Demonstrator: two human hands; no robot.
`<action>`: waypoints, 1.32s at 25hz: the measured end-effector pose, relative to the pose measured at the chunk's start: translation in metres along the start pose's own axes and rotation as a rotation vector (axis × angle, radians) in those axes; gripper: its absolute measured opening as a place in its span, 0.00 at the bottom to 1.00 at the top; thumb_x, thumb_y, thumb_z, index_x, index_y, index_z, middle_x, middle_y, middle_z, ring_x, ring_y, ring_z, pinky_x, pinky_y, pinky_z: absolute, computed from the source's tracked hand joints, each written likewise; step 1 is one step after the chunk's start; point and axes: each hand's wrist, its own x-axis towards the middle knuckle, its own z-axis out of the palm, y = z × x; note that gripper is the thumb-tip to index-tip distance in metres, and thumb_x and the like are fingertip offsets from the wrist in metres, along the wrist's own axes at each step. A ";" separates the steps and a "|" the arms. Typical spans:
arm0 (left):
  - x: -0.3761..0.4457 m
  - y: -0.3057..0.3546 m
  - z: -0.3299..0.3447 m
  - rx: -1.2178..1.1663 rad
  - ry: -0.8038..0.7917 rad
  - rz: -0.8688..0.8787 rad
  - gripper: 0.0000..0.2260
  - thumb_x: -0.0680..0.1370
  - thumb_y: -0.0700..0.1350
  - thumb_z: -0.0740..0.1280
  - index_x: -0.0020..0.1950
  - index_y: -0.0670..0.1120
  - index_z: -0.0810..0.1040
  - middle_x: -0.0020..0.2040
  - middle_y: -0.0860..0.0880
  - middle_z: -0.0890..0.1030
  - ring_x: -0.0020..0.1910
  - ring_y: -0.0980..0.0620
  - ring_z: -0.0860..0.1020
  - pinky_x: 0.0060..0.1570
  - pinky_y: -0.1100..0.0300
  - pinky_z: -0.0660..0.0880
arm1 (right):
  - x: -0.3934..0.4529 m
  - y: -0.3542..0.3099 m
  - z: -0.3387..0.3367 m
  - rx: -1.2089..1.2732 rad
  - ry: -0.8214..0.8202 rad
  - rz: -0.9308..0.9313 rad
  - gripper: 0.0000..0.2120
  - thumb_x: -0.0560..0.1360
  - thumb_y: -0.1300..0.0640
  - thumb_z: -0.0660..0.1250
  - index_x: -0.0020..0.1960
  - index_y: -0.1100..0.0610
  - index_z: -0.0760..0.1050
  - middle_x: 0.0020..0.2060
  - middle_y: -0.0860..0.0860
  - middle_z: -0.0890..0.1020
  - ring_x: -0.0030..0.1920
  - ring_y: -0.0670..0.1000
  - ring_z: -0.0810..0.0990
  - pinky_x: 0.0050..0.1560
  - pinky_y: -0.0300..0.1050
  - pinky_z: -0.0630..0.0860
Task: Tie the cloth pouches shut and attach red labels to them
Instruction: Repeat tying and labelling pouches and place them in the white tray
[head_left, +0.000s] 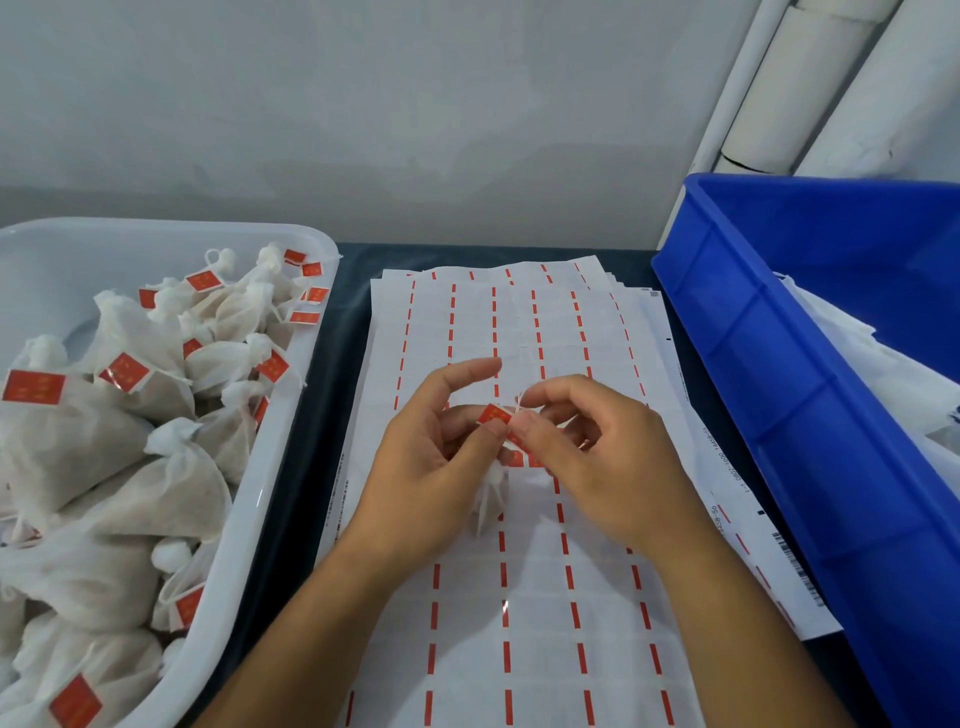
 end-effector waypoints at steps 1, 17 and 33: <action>0.000 0.000 0.001 -0.012 0.002 0.007 0.18 0.83 0.41 0.66 0.70 0.57 0.73 0.47 0.51 0.87 0.50 0.51 0.86 0.53 0.65 0.80 | 0.000 0.000 0.001 0.034 -0.015 -0.001 0.08 0.76 0.39 0.67 0.53 0.38 0.77 0.43 0.33 0.82 0.47 0.38 0.82 0.39 0.29 0.77; 0.000 -0.013 0.004 0.372 0.001 0.054 0.16 0.81 0.55 0.66 0.66 0.66 0.68 0.47 0.62 0.83 0.51 0.62 0.82 0.44 0.73 0.72 | 0.000 -0.005 0.008 0.156 0.164 0.020 0.04 0.80 0.50 0.70 0.49 0.42 0.76 0.44 0.35 0.82 0.49 0.40 0.83 0.44 0.28 0.77; -0.001 -0.008 0.017 0.555 0.417 0.314 0.14 0.79 0.59 0.66 0.58 0.52 0.84 0.49 0.55 0.80 0.47 0.59 0.77 0.42 0.75 0.72 | -0.002 -0.014 0.015 0.307 0.339 0.059 0.09 0.74 0.44 0.73 0.52 0.44 0.78 0.42 0.38 0.86 0.45 0.42 0.86 0.41 0.30 0.79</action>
